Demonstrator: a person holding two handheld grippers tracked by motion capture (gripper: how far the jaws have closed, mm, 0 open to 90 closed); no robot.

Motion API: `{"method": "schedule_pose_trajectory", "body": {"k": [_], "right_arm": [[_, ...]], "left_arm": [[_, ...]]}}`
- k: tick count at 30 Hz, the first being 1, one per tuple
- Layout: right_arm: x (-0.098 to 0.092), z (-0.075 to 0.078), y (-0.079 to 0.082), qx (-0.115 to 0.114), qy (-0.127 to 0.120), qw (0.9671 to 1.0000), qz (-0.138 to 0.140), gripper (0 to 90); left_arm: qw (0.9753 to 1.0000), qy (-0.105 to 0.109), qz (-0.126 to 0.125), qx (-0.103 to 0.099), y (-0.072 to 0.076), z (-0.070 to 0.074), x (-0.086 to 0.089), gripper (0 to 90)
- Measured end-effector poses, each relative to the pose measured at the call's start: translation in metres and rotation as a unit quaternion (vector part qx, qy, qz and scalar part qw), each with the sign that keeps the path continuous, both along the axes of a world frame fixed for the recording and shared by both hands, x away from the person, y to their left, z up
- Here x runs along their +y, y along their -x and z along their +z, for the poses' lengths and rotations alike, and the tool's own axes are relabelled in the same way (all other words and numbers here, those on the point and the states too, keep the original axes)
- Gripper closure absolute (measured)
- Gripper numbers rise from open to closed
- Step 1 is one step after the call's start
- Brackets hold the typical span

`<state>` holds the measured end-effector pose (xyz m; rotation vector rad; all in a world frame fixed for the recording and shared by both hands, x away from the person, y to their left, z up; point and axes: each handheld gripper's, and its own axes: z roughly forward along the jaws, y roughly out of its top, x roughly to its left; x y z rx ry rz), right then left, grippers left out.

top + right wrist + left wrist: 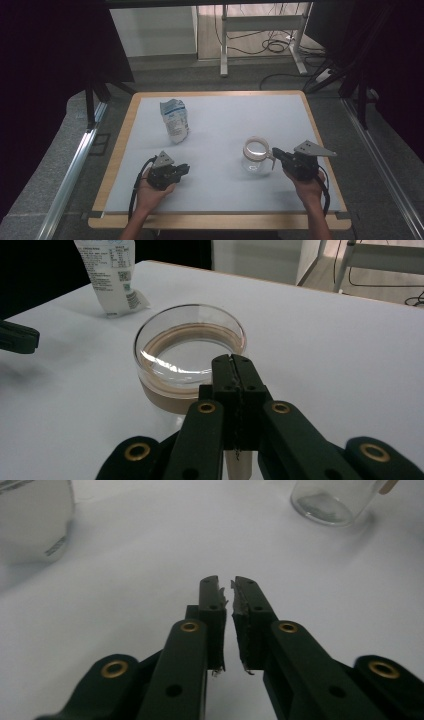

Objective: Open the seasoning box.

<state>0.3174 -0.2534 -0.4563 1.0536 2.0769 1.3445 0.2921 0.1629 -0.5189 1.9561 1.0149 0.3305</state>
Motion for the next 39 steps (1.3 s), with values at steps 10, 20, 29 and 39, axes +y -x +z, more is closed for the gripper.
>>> {"method": "schedule_pose_trajectory", "body": {"k": [10,20,29,39], "right_arm": [[0.000,0.000,0.001,0.000,0.001,1.0000,0.001,90.0],[0.000,0.000,0.001,0.001,0.001,1.0000,0.003,90.0],[-0.002,-0.001,0.000,0.006,-0.013,0.9999,0.004,90.0],[-0.001,-0.001,0.001,0.002,-0.006,1.0000,0.002,90.0]], "left_arm": [[0.9996,0.007,-0.025,0.006,-0.009,0.000,-0.023,89.0],[0.9984,0.020,-0.053,0.002,-0.026,0.012,-0.059,89.5],[0.9973,0.014,-0.072,-0.002,-0.034,0.018,-0.082,89.5],[0.9968,0.018,-0.078,-0.007,-0.041,0.023,-0.097,89.6]]}}
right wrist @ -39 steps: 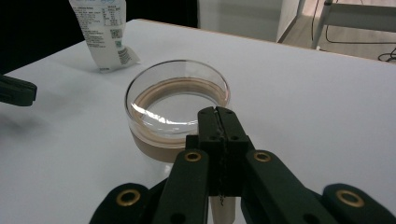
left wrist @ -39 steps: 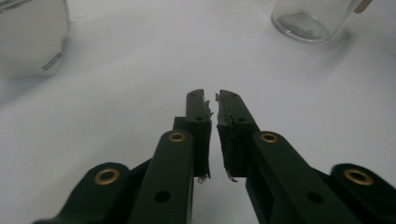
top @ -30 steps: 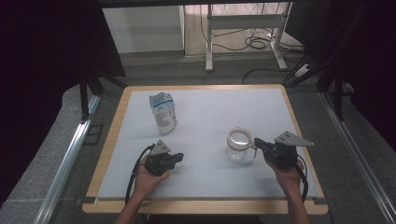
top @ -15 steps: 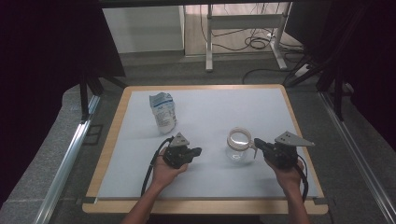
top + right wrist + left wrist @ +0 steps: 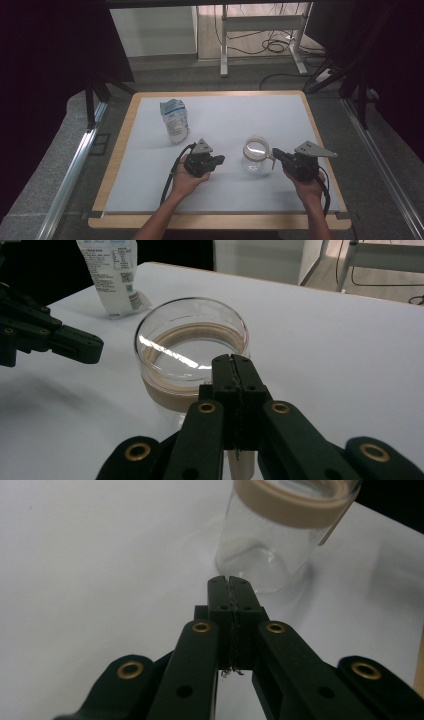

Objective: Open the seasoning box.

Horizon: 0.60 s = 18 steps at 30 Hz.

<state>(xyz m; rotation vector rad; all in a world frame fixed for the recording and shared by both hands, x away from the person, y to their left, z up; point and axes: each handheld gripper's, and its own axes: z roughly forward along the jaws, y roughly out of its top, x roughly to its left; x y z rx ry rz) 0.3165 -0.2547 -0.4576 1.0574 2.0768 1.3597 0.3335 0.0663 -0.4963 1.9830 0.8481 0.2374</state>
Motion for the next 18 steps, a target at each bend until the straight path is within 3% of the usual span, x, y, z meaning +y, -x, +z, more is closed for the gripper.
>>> {"method": "schedule_pose_trajectory", "body": {"k": [5,18], "right_arm": [[-0.001,0.000,0.000,0.001,-0.003,1.0000,-0.001,90.0],[-0.001,-0.001,0.000,-0.003,0.002,1.0000,-0.004,90.0]], "left_arm": [[0.9998,-0.002,-0.017,-0.008,-0.006,0.009,-0.014,89.6],[0.9996,-0.001,-0.029,-0.008,-0.017,0.018,-0.032,89.9]]}}
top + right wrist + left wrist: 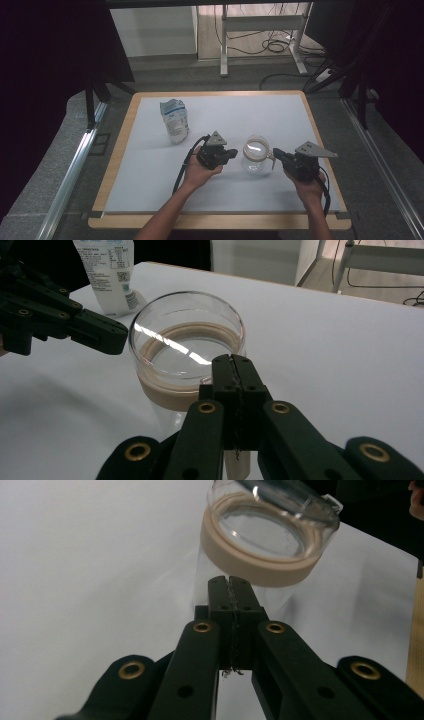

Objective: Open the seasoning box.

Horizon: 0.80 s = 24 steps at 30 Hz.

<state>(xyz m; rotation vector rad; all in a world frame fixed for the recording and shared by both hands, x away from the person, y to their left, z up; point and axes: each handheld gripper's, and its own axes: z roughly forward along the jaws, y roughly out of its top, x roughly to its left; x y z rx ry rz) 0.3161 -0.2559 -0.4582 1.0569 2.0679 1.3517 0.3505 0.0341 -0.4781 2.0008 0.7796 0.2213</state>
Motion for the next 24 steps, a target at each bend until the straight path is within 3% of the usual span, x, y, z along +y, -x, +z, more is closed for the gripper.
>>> {"method": "schedule_pose_trajectory", "body": {"k": [3,7,10,24], "right_arm": [[-0.0001,-0.0015,-0.0009,0.004,0.013,0.9999,-0.006,90.0],[-0.0033,-0.0052,-0.0020,0.003,-0.003,0.9999,-0.013,90.0],[-0.0018,0.0009,-0.0001,-0.011,-0.007,0.9999,-0.009,90.0],[0.0016,-0.0008,-0.0020,-0.010,0.000,0.9999,-0.004,90.0]], "left_arm": [[1.0000,-0.005,-0.005,-0.002,-0.0028,0.0024,-0.0066,90.0],[0.9999,-0.010,-0.005,0.000,-0.0048,-0.0008,-0.0091,90.0],[1.0000,-0.009,-0.004,0.001,-0.0045,-0.0019,-0.0073,90.0],[0.9999,-0.010,-0.005,0.007,-0.0073,-0.0038,-0.0087,89.9]]}}
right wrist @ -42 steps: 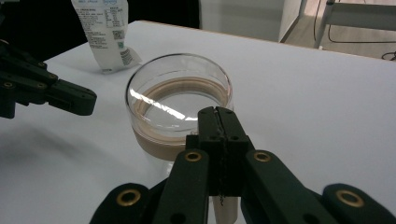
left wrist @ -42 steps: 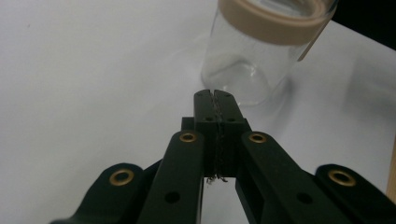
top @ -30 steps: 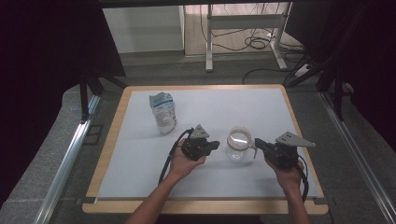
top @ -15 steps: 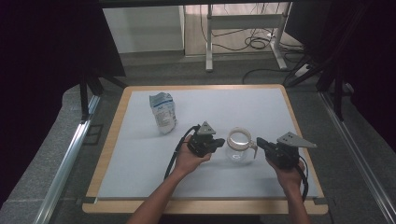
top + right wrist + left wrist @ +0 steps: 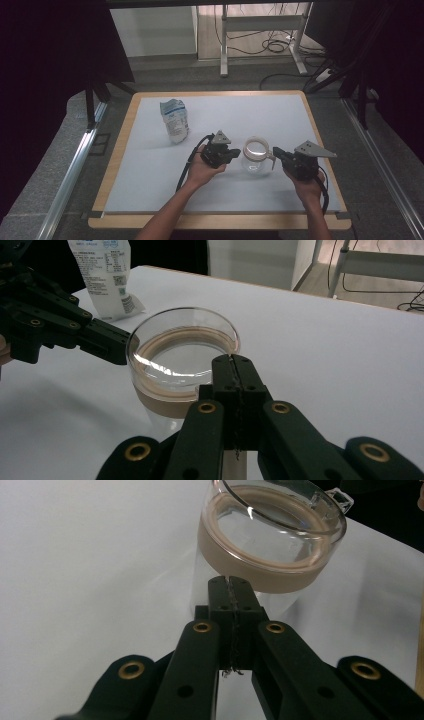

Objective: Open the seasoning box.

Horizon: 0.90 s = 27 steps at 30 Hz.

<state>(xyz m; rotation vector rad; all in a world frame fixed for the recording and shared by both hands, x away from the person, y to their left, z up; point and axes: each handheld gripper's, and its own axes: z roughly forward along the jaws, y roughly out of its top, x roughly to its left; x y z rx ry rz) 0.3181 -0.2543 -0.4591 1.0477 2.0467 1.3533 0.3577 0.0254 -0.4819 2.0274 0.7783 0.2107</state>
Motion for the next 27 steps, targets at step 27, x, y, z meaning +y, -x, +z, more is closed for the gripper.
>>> {"method": "schedule_pose_trajectory", "body": {"k": [27], "right_arm": [[-0.001,-0.003,0.000,0.000,0.007,1.0000,0.001,90.0]], "left_arm": [[0.9996,0.016,-0.019,-0.017,0.000,0.021,-0.016,90.0]]}}
